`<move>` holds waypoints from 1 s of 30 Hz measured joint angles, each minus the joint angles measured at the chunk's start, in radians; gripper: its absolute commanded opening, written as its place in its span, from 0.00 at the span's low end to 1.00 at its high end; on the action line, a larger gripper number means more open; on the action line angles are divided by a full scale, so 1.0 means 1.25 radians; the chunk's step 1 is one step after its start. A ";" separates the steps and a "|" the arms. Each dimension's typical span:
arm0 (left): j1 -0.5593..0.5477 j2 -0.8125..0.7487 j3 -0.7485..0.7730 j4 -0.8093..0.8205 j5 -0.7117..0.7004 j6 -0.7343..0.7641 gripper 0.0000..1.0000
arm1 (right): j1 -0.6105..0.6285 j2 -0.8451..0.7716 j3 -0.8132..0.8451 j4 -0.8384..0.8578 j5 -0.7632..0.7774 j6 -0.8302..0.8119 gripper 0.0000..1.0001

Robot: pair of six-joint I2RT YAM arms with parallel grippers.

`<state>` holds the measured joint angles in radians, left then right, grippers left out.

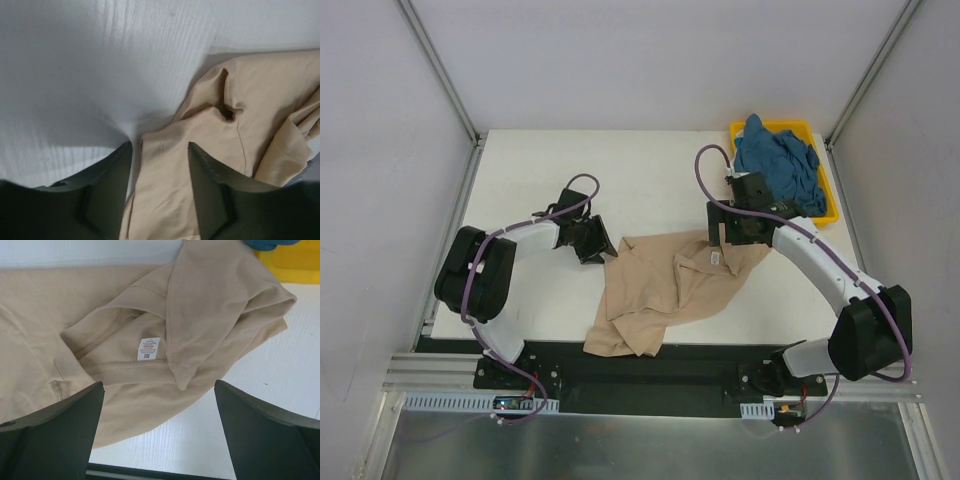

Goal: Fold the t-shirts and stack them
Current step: Flatten out the tshirt

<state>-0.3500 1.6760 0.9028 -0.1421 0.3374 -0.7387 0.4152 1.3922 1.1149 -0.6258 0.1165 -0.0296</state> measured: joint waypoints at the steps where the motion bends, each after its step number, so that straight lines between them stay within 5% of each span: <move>1: -0.003 0.020 0.012 0.002 0.003 0.001 0.41 | -0.001 0.000 0.000 0.001 0.000 0.000 0.96; 5: -0.003 0.064 0.044 0.010 0.023 0.004 0.10 | -0.005 0.001 0.000 0.001 0.002 0.002 0.96; 8: -0.003 0.075 0.046 0.013 0.035 0.011 0.00 | -0.006 0.004 0.000 0.001 0.002 0.003 0.96; 18: -0.003 0.022 0.023 0.011 0.029 0.019 0.00 | -0.009 0.042 0.001 0.001 0.002 0.004 0.97; 30: -0.003 -0.208 -0.060 -0.029 -0.043 0.039 0.00 | -0.009 0.092 0.013 0.001 0.031 0.034 0.99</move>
<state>-0.3538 1.4162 0.8280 -0.1787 0.2832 -0.6899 0.4034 1.5066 1.1309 -0.6250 0.1555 0.0135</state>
